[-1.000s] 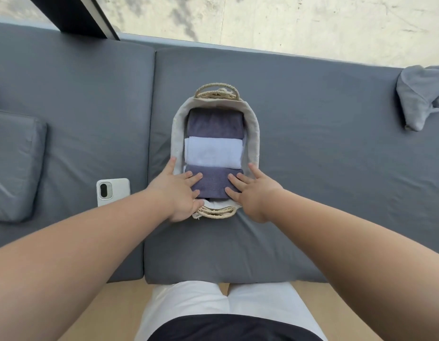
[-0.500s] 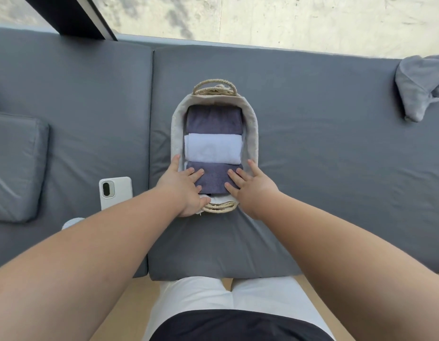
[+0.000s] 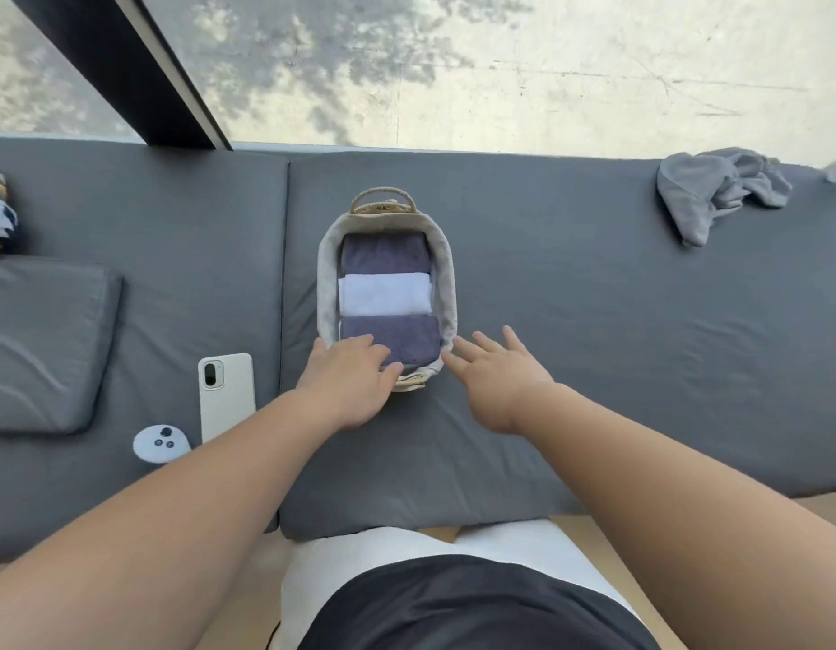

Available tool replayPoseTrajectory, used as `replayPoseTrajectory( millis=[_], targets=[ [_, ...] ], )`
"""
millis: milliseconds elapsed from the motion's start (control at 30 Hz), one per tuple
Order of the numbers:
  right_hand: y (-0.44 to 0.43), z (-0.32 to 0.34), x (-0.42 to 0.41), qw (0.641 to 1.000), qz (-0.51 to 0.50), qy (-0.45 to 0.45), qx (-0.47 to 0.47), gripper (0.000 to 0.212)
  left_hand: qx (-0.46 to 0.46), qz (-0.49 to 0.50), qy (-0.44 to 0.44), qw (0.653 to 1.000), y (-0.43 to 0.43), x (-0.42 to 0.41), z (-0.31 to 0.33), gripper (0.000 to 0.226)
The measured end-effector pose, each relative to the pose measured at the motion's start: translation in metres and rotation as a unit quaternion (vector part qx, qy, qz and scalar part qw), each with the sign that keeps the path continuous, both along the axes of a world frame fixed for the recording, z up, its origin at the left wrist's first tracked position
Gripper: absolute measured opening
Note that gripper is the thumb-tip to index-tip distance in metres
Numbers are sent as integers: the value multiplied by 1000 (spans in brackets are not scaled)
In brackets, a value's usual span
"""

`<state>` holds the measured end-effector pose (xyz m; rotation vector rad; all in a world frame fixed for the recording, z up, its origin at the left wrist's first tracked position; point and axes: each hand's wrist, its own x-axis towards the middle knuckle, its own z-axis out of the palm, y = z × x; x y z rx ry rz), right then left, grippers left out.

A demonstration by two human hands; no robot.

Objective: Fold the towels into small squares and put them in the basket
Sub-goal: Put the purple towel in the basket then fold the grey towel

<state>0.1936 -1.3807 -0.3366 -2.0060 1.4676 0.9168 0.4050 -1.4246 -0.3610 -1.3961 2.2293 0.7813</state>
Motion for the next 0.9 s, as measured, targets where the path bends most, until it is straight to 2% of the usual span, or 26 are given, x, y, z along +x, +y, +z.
replayPoseTrajectory(
  millis=[167, 300, 467, 633, 900],
  targets=[
    [20, 11, -58, 994, -105, -8, -28, 72, -56, 83, 63, 993, 11, -42, 23, 52],
    [34, 12, -128, 984, -169, -28, -45, 66, -75, 108, 69, 989, 28, -102, 35, 49],
    [53, 8, -241, 975, -210, -69, -31, 66, -68, 98, 13, 993, 55, -208, 42, 59],
    [67, 21, -368, 969, -233, -69, -38, 67, -40, 72, 1, 997, 78, -336, 55, 60],
    [48, 7, -489, 961, -269, -59, -25, 66, -31, 16, -9, 999, 47, -478, 48, 63]
  ],
)
